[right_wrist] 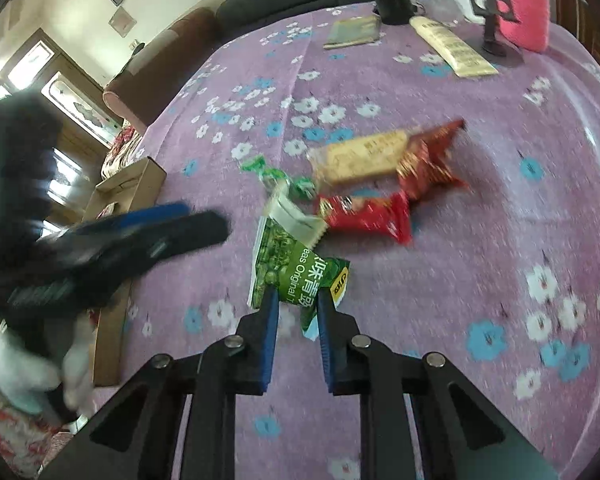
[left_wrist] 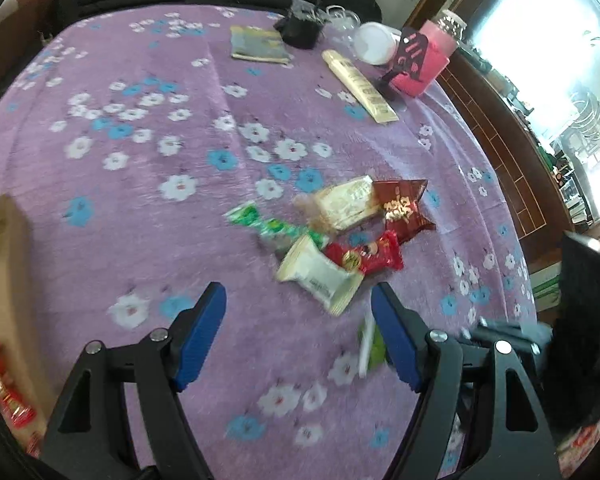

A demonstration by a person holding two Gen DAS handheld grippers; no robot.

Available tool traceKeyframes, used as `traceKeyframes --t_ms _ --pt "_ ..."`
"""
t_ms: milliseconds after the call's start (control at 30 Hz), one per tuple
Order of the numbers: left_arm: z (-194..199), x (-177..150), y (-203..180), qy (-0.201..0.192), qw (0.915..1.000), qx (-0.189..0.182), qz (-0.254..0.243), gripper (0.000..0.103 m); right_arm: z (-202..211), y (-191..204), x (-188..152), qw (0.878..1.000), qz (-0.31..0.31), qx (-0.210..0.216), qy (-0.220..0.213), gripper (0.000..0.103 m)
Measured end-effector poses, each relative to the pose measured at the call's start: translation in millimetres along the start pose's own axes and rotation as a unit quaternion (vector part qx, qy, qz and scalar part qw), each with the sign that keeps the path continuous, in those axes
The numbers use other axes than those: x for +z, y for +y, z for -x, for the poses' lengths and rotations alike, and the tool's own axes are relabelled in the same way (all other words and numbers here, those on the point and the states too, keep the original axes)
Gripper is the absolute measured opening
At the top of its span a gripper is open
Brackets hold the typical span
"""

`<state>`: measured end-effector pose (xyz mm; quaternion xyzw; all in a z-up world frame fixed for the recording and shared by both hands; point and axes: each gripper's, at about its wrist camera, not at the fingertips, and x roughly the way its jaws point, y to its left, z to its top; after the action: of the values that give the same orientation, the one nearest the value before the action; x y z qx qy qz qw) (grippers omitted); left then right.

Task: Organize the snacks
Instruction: 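Grasp the green pea bag with the right gripper while the left grasps a white-and-green packet, then carry the green pea bag and white packet into the tray and open both grippers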

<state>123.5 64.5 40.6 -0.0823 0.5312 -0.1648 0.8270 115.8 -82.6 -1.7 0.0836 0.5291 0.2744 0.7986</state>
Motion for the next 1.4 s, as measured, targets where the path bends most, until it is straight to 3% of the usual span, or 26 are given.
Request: traceKeyframes --t_ms 200,233,300,467,600,700,1033,1167,1200,1267,1400 --pt "-38.8 6.7 -20.1 0.029 0.9979 0.031 -0.05 0.074 16.0 -10.0 -17.6 1.0 0.0 -0.007 0.001 0.017" --pt "-40.0 5.7 -24.5 0.024 0.9972 0.04 -0.058 0.071 18.0 -11.7 -20.1 1.0 0.002 -0.01 0.001 0.017" --pt "-40.2 4.8 -29.4 0.025 0.9968 0.04 -0.065 0.05 23.0 -15.1 -25.7 1.0 0.006 -0.017 0.001 0.018" --pt "-33.4 -6.6 -33.3 0.021 0.9968 0.029 -0.071 0.043 31.7 -18.0 -30.9 0.999 0.037 -0.038 -0.007 0.022" --pt "-16.7 -14.4 -25.6 0.007 0.9984 0.018 -0.052 0.042 35.1 -18.6 -26.6 0.997 0.054 -0.047 -0.018 0.041" --pt "-4.5 -23.1 -19.4 0.0 0.9991 0.016 -0.04 0.042 31.2 -12.8 -21.6 0.995 0.074 -0.057 -0.019 0.046" --pt "52.3 -55.0 12.1 -0.038 0.999 0.01 0.022 0.042 -2.0 -6.8 -16.2 0.997 0.041 -0.064 0.009 0.048" --pt "75.5 -65.4 30.2 -0.056 0.9973 0.015 0.045 0.042 -4.8 2.0 -18.0 0.995 0.037 -0.091 0.005 0.048" --pt "81.0 -68.5 35.1 -0.059 0.9969 0.016 0.05 0.042 -5.4 3.7 -18.6 0.995 0.036 -0.097 0.004 0.047" --pt "95.7 -76.8 49.9 -0.067 0.9954 0.016 0.067 0.042 -4.4 3.6 -18.3 0.996 0.017 -0.087 -0.002 0.032" --pt "118.1 -88.8 82.9 -0.078 0.9921 0.036 0.092 0.042 -1.1 14.5 -17.4 0.995 0.012 -0.093 -0.022 0.029"
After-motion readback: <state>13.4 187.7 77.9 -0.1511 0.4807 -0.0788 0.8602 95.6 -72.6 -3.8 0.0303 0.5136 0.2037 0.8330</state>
